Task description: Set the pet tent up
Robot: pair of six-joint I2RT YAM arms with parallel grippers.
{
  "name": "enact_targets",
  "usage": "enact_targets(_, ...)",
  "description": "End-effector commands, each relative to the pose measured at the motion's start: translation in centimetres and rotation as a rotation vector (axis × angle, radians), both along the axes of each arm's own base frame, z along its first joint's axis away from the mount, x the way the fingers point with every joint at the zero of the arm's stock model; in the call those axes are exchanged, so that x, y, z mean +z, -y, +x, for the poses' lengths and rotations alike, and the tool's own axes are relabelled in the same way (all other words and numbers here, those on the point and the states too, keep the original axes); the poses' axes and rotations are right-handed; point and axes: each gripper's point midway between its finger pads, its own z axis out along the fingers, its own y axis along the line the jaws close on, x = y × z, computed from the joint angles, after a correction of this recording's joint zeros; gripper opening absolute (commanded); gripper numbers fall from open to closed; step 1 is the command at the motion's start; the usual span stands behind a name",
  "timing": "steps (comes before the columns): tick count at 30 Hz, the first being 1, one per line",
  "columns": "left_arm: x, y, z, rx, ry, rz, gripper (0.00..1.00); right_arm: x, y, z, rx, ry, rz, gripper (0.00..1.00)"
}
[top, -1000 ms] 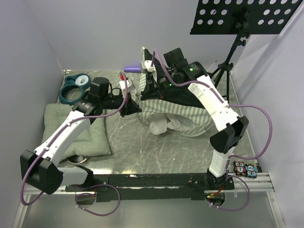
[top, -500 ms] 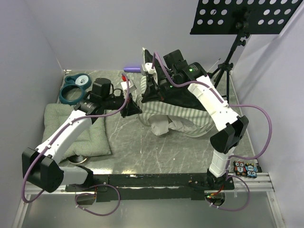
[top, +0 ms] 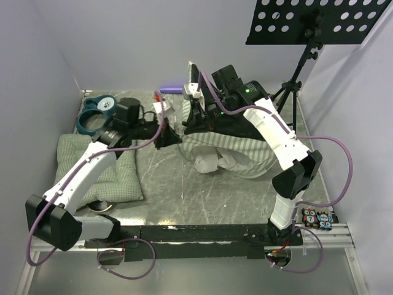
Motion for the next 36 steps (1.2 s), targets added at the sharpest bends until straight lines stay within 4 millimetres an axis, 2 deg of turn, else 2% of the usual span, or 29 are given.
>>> enact_targets(1, 2.1, -3.4, 1.6, 0.109, 0.056, -0.078, 0.01, 3.3, 0.2, -2.6, 0.006, -0.019, 0.059, 0.37)
enact_targets(6, 0.4, -8.3, 3.2, 0.175, 0.112, -0.025, 0.01, 5.5, 0.4, -1.7, -0.085, -0.007, 0.115, 0.70)
enact_targets(7, 0.2, -9.0, 3.2, 0.181, 0.126, -0.022, 0.03, 6.2, 0.7, -1.3, -0.118, -0.011, 0.128, 0.80)
enact_targets(8, -0.2, -9.7, 3.3, 0.194, 0.135, -0.018, 0.04, 7.3, 0.8, -0.9, -0.140, 0.006, 0.158, 0.85)
enact_targets(11, -1.5, -11.7, 3.4, 0.223, 0.147, -0.013, 0.05, 10.4, 2.1, 0.8, -0.247, -0.008, 0.232, 0.88)
enact_targets(14, -3.4, -14.1, 3.3, 0.261, 0.149, 0.037, 0.09, 11.8, 4.1, 2.2, -0.348, -0.066, 0.265, 0.89)
enact_targets(17, -4.5, -15.9, 3.0, 0.280, 0.149, 0.080, 0.38, 10.5, 6.7, 4.1, -0.484, -0.096, 0.246, 0.89)
enact_targets(18, -4.9, -16.5, 2.9, 0.286, 0.138, 0.096, 0.46, 9.1, 7.6, 4.8, -0.546, -0.134, 0.226, 0.89)
enact_targets(21, -5.1, -18.1, 1.9, 0.276, 0.122, 0.146, 0.64, 6.4, 10.8, 6.2, -0.690, -0.222, 0.216, 0.88)
enact_targets(23, -4.6, -19.6, 1.2, 0.293, 0.117, 0.181, 0.70, 4.7, 12.8, 7.3, -0.800, -0.248, 0.208, 0.87)
enact_targets(24, -4.6, -20.2, 0.6, 0.289, 0.120, 0.205, 0.72, 4.0, 13.6, 7.6, -0.831, -0.262, 0.203, 0.86)
enact_targets(26, -3.9, -21.0, -0.3, 0.262, 0.169, 0.267, 0.86, 2.8, 14.4, 8.1, -0.866, -0.292, 0.191, 0.86)
enact_targets(28, -3.7, -22.0, -0.7, 0.278, 0.201, 0.345, 0.88, 2.1, 13.9, 8.0, -0.841, -0.333, 0.199, 0.86)
enact_targets(32, -3.7, -24.0, -1.1, 0.308, 0.220, 0.468, 0.89, 2.5, 11.6, 7.2, -0.667, -0.378, 0.240, 0.82)
enact_targets(34, -1.5, -25.3, -0.2, 0.385, 0.237, 0.463, 0.89, 2.0, 10.2, 5.8, -0.562, -0.366, 0.209, 0.74)
enact_targets(36, 3.8, -25.9, 1.4, 0.480, 0.291, 0.354, 0.89, 1.3, 9.0, 4.2, -0.466, -0.316, 0.176, 0.69)
